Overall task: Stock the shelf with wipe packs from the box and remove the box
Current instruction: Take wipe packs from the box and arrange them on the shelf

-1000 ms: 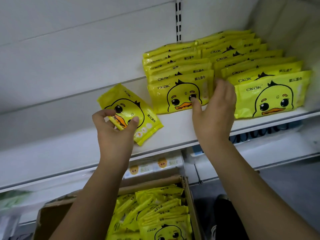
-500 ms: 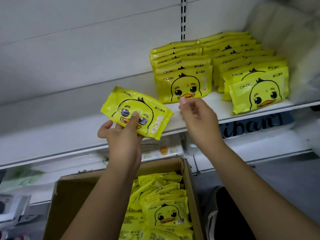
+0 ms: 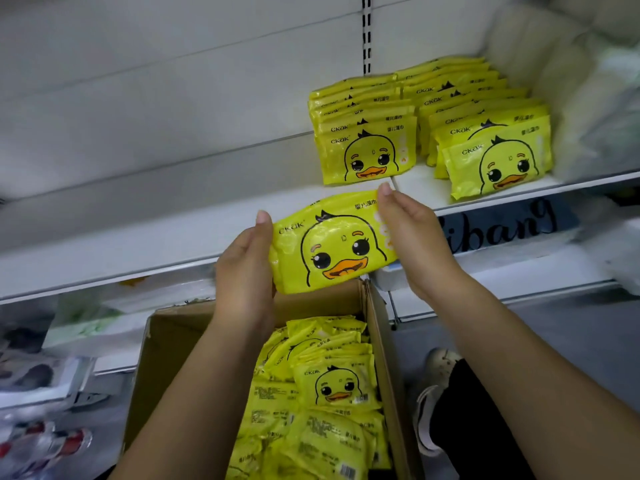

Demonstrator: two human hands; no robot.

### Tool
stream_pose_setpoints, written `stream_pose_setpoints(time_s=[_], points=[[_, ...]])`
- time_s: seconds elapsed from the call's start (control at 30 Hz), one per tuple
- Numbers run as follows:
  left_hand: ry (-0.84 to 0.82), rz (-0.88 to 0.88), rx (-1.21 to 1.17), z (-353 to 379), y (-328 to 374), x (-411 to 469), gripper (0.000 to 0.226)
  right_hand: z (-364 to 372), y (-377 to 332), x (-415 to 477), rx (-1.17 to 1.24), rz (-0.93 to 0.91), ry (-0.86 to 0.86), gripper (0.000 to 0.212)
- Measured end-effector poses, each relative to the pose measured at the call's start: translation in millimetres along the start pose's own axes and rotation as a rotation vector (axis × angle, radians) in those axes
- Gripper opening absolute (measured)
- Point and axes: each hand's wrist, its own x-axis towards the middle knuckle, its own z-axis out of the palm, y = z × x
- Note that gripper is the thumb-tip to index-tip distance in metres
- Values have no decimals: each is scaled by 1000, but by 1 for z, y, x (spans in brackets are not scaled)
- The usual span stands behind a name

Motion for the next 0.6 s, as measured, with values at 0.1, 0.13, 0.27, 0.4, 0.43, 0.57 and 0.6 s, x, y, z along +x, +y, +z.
stream_pose_setpoints(time_s=[0.1, 0.13, 0.27, 0.4, 0.43, 0.57, 0.6], points=[[-25, 56, 37, -5, -3, -7, 66, -4, -3, 0, 77, 59, -39, 34], [-27, 62, 27, -5, -3, -10, 74, -6, -3, -1, 126, 73, -45, 31], [41, 114, -15, -2, -2, -14, 84, -5, -6, -4, 174, 26, -9, 30], [162, 155, -39, 9, 5, -25, 59, 0, -6, -4, 199, -31, 21, 30], [182, 159, -32, 13, 7, -29, 55, 1, -6, -4, 209, -26, 35, 30], [221, 198, -19, 22, 7, -31, 53, 2, -5, -1, 223, 3, 70, 49], [231, 201, -8, 21, 6, -28, 52, 2, -5, 0, 224, 8, 69, 53]])
